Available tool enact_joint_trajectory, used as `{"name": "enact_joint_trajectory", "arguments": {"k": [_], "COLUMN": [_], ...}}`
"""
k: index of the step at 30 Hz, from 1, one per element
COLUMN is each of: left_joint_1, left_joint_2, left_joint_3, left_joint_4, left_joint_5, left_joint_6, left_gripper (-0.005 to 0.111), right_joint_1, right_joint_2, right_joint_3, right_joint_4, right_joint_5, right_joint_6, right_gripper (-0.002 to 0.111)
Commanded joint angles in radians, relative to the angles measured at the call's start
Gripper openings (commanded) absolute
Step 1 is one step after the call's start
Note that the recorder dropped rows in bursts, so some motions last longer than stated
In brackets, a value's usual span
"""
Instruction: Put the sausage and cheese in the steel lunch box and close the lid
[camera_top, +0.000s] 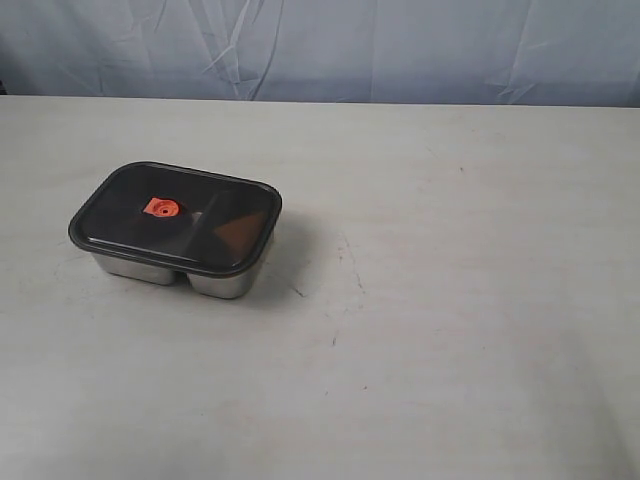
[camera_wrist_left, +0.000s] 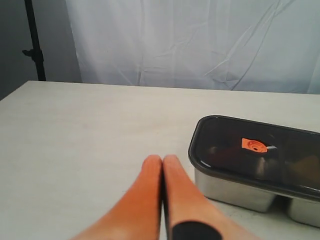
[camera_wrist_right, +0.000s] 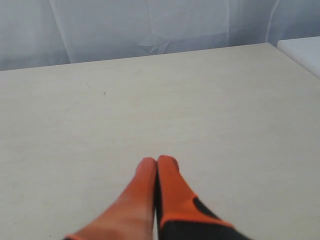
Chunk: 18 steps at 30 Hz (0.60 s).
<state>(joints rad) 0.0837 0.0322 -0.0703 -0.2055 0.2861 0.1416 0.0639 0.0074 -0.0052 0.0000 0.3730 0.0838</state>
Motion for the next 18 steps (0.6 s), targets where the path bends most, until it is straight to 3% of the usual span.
{"name": "enact_joint_trajectory", "arguments": {"k": [1,18], "left_joint_1": [0.004,0.004], "left_joint_2": [-0.009,-0.009], "left_joint_3": [0.049,0.070], "left_joint_4": [0.002,0.023], "left_joint_5": [-0.050,-0.055], "left_joint_6": [-0.011,-0.098], "left_gripper": [0.000,0.000], "right_joint_1": [-0.005,-0.005], "right_joint_2": [-0.007,-0.007], "right_joint_3": [0.005,0.005], "right_joint_4": [0.000,0.000], "right_joint_5": [-0.014,-0.014], "right_joint_6": [-0.003,-0.003], "right_gripper": [-0.001,-0.001]}}
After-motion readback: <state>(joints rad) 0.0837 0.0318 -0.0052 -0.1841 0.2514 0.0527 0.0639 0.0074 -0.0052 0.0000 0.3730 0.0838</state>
